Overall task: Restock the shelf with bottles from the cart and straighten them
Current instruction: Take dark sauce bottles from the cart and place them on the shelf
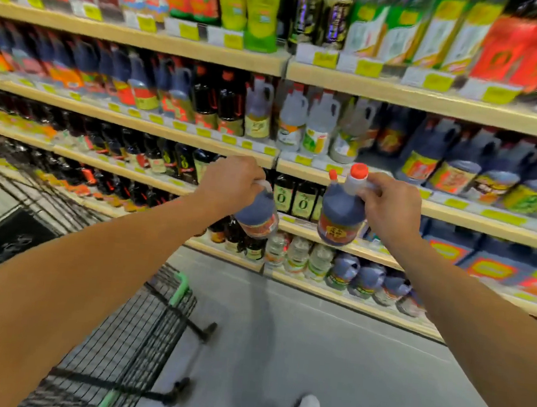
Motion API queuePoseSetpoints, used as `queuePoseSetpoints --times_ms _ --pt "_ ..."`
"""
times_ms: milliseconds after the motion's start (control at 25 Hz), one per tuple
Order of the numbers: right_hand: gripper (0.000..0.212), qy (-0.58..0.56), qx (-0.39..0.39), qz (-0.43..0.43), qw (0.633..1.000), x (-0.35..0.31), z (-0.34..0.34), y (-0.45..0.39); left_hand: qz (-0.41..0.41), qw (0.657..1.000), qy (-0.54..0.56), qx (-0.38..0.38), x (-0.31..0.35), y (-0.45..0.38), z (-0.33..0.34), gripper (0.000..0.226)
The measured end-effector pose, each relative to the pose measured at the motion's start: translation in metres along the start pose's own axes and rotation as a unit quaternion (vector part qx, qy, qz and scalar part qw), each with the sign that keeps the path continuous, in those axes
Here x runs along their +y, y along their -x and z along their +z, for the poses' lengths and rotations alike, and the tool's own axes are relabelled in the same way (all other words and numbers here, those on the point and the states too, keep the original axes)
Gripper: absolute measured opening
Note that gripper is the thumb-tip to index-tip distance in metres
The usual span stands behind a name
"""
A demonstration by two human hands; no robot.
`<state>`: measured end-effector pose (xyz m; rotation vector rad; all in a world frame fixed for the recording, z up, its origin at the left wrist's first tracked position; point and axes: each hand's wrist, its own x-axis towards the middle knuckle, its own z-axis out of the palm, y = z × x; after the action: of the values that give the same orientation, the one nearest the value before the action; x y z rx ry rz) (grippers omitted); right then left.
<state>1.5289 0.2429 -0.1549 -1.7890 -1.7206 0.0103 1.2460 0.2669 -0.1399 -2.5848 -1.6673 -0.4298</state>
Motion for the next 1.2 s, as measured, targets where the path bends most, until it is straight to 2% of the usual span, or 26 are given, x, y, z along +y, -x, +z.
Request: queuePoseSetpoints --times_ms 320,520,640,800,1080,1200 --pt "0.024 -0.039 0.061 0.005 0.997 0.106 -0.029 -0.09 0.044 0.996 -0.019 0.069 0.084 -0.129 0.026 0.024" --pt "0.024 -0.064 0.081 0.01 0.995 0.136 -0.03 -0.129 0.081 0.991 -0.041 0.103 0.119 -0.184 0.039 0.025" --pt "0.024 -0.057 0.088 0.005 0.994 0.145 -0.019 -0.143 0.128 0.983 -0.041 0.122 0.126 -0.213 0.051 0.026" --pt "0.023 -0.057 0.136 0.024 0.989 0.165 -0.002 -0.145 0.184 0.974 -0.033 0.128 0.13 -0.256 0.084 0.025" --pt "0.023 -0.046 0.2 0.014 0.979 0.18 0.012 -0.141 0.233 0.962 -0.035 0.138 0.129 -0.307 0.132 0.016" --pt "0.023 -0.052 0.218 0.018 0.974 0.18 0.016 -0.144 0.232 0.967 -0.03 0.104 0.13 -0.322 0.143 0.019"
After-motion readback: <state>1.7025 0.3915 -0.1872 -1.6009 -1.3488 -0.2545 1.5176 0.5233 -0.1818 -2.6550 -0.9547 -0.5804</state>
